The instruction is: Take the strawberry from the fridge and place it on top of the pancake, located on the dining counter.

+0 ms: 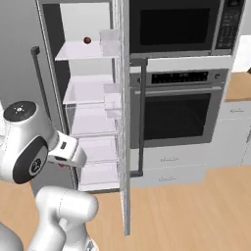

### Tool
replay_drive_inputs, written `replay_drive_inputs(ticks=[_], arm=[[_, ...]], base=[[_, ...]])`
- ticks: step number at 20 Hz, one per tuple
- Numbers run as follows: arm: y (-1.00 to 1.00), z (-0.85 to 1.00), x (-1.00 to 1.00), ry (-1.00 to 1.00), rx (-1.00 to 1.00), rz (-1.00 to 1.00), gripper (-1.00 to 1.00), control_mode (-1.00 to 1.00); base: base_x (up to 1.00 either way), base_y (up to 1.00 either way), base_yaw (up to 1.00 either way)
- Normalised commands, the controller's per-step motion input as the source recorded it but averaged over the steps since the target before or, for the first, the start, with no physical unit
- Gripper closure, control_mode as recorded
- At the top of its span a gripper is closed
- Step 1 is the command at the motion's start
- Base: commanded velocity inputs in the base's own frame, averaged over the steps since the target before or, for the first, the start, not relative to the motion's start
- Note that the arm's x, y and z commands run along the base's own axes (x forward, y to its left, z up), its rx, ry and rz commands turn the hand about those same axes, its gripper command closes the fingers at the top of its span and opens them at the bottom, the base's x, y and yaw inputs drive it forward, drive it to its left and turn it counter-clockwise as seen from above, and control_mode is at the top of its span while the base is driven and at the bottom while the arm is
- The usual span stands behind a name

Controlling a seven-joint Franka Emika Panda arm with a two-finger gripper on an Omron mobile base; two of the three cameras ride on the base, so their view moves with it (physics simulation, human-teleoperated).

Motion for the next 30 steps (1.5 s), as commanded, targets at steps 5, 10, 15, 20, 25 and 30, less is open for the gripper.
replay_drive_inputs(ticks=[5,10,15,20,25,30], arm=[[0.0,0.0,0.0,0.0,0.0,0.0,1.0,1.0],[0.0,0.0,0.0,0.0,0.0,0.0,1.0,1.0],[0.0,0.0,0.0,0.0,0.0,0.0,1.0,1.0],[0.0,0.0,0.0,0.0,0.0,0.0,1.0,1.0],[0.0,0.0,0.0,0.0,0.0,0.0,1.0,1.0],[0.0,0.0,0.0,0.0,0.0,0.0,1.0,1.0]], base=[[-0.75,-0.37,-0.6],[-0.49,-0.46,-0.66],[-0.1,-0.35,-0.79],[0.0,-0.39,-0.84],[0.2,-0.64,-0.68],[0.49,-0.86,-0.3]])
